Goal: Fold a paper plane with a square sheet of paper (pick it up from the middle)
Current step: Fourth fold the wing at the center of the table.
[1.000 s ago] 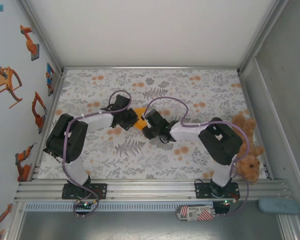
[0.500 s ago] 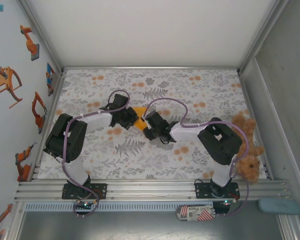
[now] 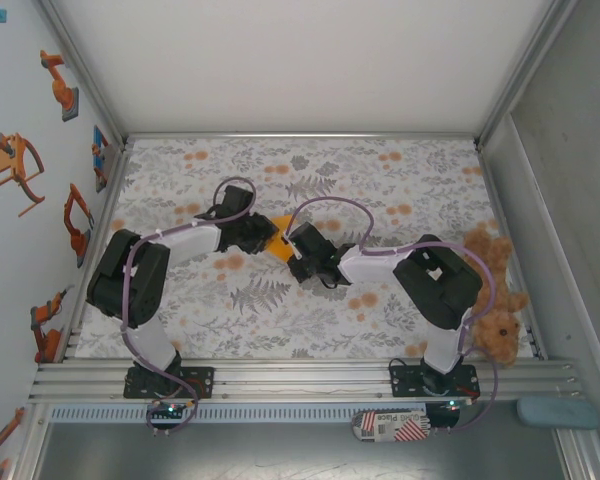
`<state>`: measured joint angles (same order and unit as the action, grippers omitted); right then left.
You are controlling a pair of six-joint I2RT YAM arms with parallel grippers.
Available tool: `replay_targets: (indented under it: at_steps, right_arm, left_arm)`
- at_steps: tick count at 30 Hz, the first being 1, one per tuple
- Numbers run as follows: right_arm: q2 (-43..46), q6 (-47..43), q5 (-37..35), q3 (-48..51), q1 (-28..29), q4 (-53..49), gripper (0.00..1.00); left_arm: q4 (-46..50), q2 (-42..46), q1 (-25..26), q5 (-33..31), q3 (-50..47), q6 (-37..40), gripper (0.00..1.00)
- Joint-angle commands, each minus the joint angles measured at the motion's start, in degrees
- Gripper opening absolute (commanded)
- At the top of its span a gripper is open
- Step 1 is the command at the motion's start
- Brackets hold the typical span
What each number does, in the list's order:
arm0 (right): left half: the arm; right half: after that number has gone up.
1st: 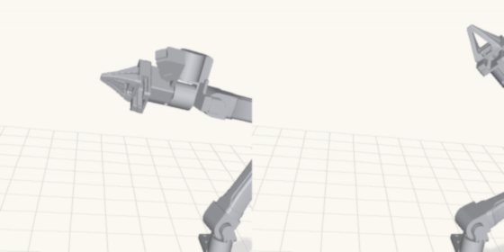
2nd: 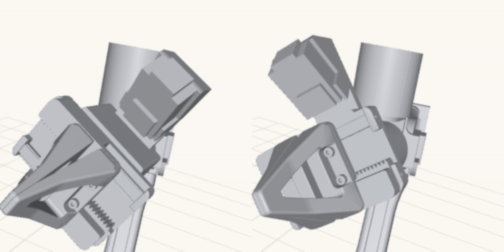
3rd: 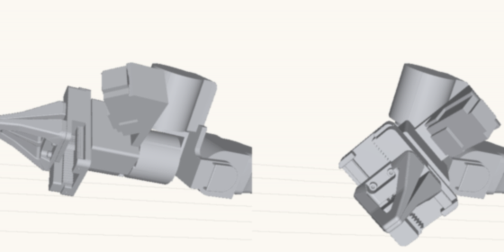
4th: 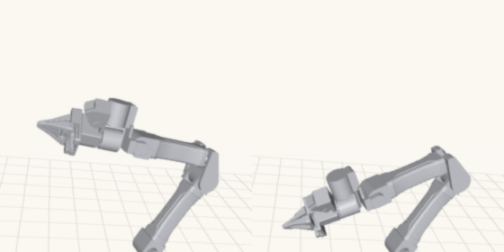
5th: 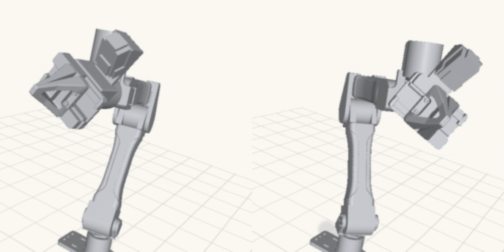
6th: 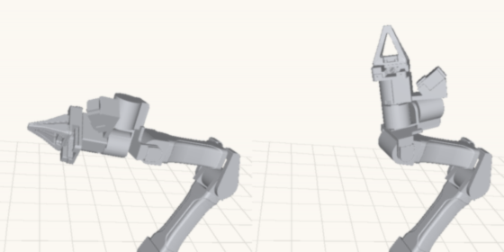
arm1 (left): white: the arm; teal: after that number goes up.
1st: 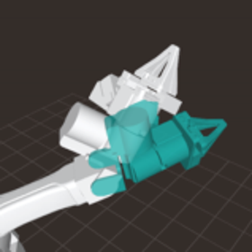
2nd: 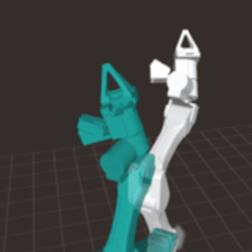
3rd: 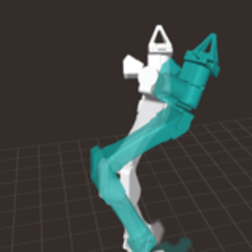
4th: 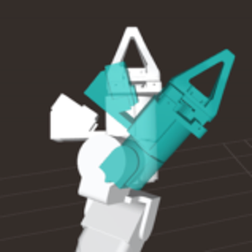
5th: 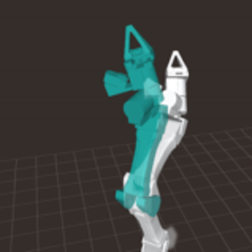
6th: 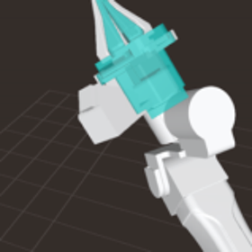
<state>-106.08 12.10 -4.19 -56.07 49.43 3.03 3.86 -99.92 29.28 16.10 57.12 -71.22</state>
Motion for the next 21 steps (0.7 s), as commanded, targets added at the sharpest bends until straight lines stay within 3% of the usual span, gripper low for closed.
replay_targets:
  at_steps: [1, 4, 9, 14, 21]
  right_arm:
    - [0.3, -0.3, -0.8, 0.9, 0.4, 1.9, 0.11]
    - [0.7, -0.9, 0.4, 1.7, 0.3, 3.1, 0.09]
    - [0.8, -1.0, 3.6, 3.2, 0.0, 5.8, 0.05]
    - [0.4, 1.5, 10.0, 4.2, -1.7, 8.6, 0.03]
    - [0.0, 4.4, 16.9, 5.3, -4.2, 10.6, 0.01]
  left_arm:
    - [-0.1, 5.1, -2.3, -1.0, -2.2, 0.8, 0.31]
    - [-0.7, 9.0, -4.4, -2.2, -5.5, 1.6, 0.37]
    - [-3.6, 12.2, -5.5, -1.1, -10.7, 2.2, 0.37]
    - [-8.0, 10.9, -4.9, 2.2, -13.7, 2.1, 0.3]
    - [-9.7, 10.3, -3.7, 1.6, -15.6, 2.6, 0.22]
